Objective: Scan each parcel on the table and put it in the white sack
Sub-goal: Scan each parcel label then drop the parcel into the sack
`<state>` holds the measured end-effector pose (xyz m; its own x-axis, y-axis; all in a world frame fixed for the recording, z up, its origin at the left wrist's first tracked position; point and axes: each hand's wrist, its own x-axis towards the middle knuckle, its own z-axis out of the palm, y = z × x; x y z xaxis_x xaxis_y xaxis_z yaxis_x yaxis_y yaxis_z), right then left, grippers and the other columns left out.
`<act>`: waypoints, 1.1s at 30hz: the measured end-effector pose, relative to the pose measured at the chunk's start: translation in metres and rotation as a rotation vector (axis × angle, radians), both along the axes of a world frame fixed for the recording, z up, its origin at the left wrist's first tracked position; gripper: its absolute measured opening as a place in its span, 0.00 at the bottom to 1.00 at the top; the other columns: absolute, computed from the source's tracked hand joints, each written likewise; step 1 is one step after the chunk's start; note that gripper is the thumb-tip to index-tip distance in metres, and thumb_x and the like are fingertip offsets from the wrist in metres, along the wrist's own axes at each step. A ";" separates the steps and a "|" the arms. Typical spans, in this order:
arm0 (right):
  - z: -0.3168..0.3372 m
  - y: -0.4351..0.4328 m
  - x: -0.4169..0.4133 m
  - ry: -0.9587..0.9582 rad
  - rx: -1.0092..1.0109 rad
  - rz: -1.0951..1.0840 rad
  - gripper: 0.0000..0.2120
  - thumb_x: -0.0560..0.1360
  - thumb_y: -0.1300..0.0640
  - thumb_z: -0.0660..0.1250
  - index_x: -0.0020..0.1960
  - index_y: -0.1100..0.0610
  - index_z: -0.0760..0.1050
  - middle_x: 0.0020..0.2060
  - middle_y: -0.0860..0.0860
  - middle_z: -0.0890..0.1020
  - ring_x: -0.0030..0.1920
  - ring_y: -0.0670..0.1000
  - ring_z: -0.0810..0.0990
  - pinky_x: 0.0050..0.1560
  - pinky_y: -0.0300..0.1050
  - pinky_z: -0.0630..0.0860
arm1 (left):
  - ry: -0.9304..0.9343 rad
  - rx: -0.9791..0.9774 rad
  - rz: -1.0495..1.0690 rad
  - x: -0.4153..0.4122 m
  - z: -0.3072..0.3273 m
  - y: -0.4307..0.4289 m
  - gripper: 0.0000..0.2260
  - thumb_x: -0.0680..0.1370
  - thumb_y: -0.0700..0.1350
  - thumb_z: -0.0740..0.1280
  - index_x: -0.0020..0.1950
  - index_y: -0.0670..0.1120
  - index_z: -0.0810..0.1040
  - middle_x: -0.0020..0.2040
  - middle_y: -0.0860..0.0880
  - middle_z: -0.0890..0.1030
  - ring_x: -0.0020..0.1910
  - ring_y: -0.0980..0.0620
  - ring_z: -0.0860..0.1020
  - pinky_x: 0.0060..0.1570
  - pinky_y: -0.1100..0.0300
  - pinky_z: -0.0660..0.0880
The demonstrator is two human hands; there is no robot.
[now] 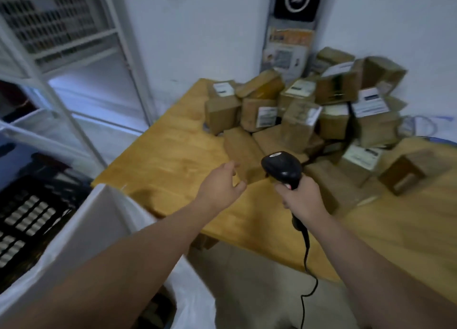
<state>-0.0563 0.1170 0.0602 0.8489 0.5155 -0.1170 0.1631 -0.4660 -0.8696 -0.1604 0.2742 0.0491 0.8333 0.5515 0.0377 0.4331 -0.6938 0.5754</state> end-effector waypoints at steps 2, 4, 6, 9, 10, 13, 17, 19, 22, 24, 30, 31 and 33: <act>0.010 -0.020 0.031 0.003 0.023 -0.056 0.08 0.75 0.57 0.70 0.42 0.61 0.76 0.32 0.57 0.79 0.34 0.56 0.80 0.39 0.50 0.77 | 0.004 0.026 -0.025 0.037 0.008 -0.014 0.23 0.79 0.53 0.64 0.71 0.46 0.66 0.64 0.47 0.75 0.59 0.48 0.75 0.51 0.56 0.74; 0.020 -0.039 0.062 0.044 0.057 -0.102 0.07 0.75 0.57 0.70 0.43 0.61 0.77 0.32 0.57 0.80 0.32 0.55 0.80 0.39 0.51 0.78 | 0.016 0.050 -0.042 0.074 0.015 -0.026 0.25 0.79 0.54 0.64 0.72 0.46 0.64 0.66 0.46 0.74 0.61 0.47 0.75 0.54 0.53 0.75; 0.029 -0.056 0.094 0.083 0.111 -0.134 0.07 0.75 0.59 0.69 0.42 0.62 0.77 0.30 0.57 0.79 0.30 0.54 0.79 0.38 0.52 0.79 | 0.022 0.080 -0.045 0.109 0.023 -0.036 0.26 0.78 0.54 0.65 0.73 0.46 0.64 0.67 0.45 0.73 0.62 0.46 0.73 0.56 0.52 0.74; 0.043 -0.071 0.139 0.091 0.173 -0.179 0.08 0.75 0.59 0.70 0.42 0.65 0.78 0.30 0.58 0.78 0.29 0.53 0.77 0.35 0.49 0.78 | 0.023 0.101 -0.009 0.156 0.034 -0.044 0.28 0.77 0.55 0.66 0.73 0.47 0.63 0.68 0.44 0.71 0.65 0.45 0.71 0.61 0.50 0.73; 0.047 -0.074 0.151 0.087 0.185 -0.186 0.08 0.74 0.59 0.70 0.42 0.65 0.78 0.31 0.58 0.78 0.29 0.53 0.77 0.33 0.47 0.77 | 0.022 0.103 0.011 0.168 0.037 -0.045 0.29 0.77 0.56 0.66 0.74 0.47 0.63 0.69 0.44 0.70 0.66 0.44 0.70 0.63 0.49 0.72; 0.054 -0.076 0.181 0.079 0.200 -0.155 0.08 0.75 0.59 0.69 0.41 0.63 0.78 0.30 0.57 0.79 0.28 0.51 0.77 0.29 0.41 0.74 | 0.038 0.107 0.073 0.197 0.042 -0.046 0.31 0.76 0.57 0.66 0.75 0.47 0.60 0.71 0.44 0.66 0.70 0.43 0.65 0.67 0.46 0.68; 0.051 -0.067 0.206 0.080 0.186 -0.114 0.07 0.75 0.58 0.69 0.42 0.62 0.78 0.30 0.54 0.79 0.25 0.48 0.76 0.28 0.39 0.74 | 0.106 0.176 0.112 0.221 0.045 -0.042 0.34 0.75 0.58 0.67 0.76 0.47 0.58 0.71 0.42 0.63 0.71 0.41 0.62 0.67 0.47 0.66; 0.048 -0.060 0.214 0.100 0.192 -0.109 0.08 0.75 0.58 0.70 0.45 0.63 0.79 0.31 0.55 0.79 0.27 0.49 0.77 0.29 0.41 0.75 | 0.136 0.204 0.113 0.231 0.046 -0.038 0.35 0.74 0.59 0.68 0.75 0.48 0.58 0.71 0.42 0.63 0.70 0.41 0.61 0.67 0.46 0.66; 0.045 -0.049 0.224 0.123 0.195 -0.110 0.09 0.75 0.57 0.70 0.47 0.64 0.79 0.33 0.55 0.80 0.28 0.50 0.78 0.28 0.40 0.75 | 0.170 0.283 0.116 0.244 0.047 -0.027 0.36 0.73 0.62 0.67 0.75 0.49 0.58 0.71 0.41 0.62 0.70 0.40 0.60 0.68 0.47 0.65; 0.042 -0.043 0.229 0.127 0.188 -0.111 0.09 0.75 0.57 0.70 0.49 0.63 0.79 0.34 0.54 0.80 0.28 0.49 0.77 0.26 0.38 0.74 | 0.191 0.327 0.105 0.253 0.049 -0.019 0.35 0.73 0.63 0.66 0.74 0.50 0.60 0.73 0.41 0.60 0.71 0.38 0.58 0.69 0.46 0.62; 0.031 -0.028 0.241 0.154 0.166 -0.123 0.09 0.75 0.58 0.70 0.51 0.63 0.79 0.36 0.54 0.81 0.28 0.48 0.78 0.28 0.40 0.75 | 0.251 0.149 -0.032 0.267 0.052 0.007 0.34 0.70 0.57 0.72 0.71 0.52 0.60 0.72 0.40 0.64 0.72 0.38 0.59 0.68 0.44 0.64; 0.028 -0.026 0.240 0.162 0.173 -0.129 0.09 0.74 0.58 0.70 0.51 0.64 0.79 0.35 0.54 0.81 0.28 0.48 0.77 0.28 0.40 0.75 | 0.248 0.133 -0.060 0.267 0.051 0.009 0.34 0.70 0.56 0.72 0.71 0.51 0.60 0.69 0.41 0.67 0.69 0.40 0.63 0.65 0.46 0.67; 0.024 -0.024 0.239 0.182 0.190 -0.139 0.09 0.74 0.59 0.70 0.51 0.64 0.79 0.35 0.55 0.80 0.28 0.48 0.77 0.28 0.41 0.76 | 0.219 0.130 -0.092 0.264 0.049 0.012 0.35 0.69 0.55 0.73 0.70 0.51 0.60 0.64 0.43 0.70 0.64 0.43 0.68 0.59 0.49 0.71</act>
<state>0.1829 0.0932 0.0840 0.8867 0.4232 -0.1860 -0.0573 -0.2987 -0.9526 0.1037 0.2865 0.0985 0.8759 0.4752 -0.0835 0.4690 -0.7979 0.3788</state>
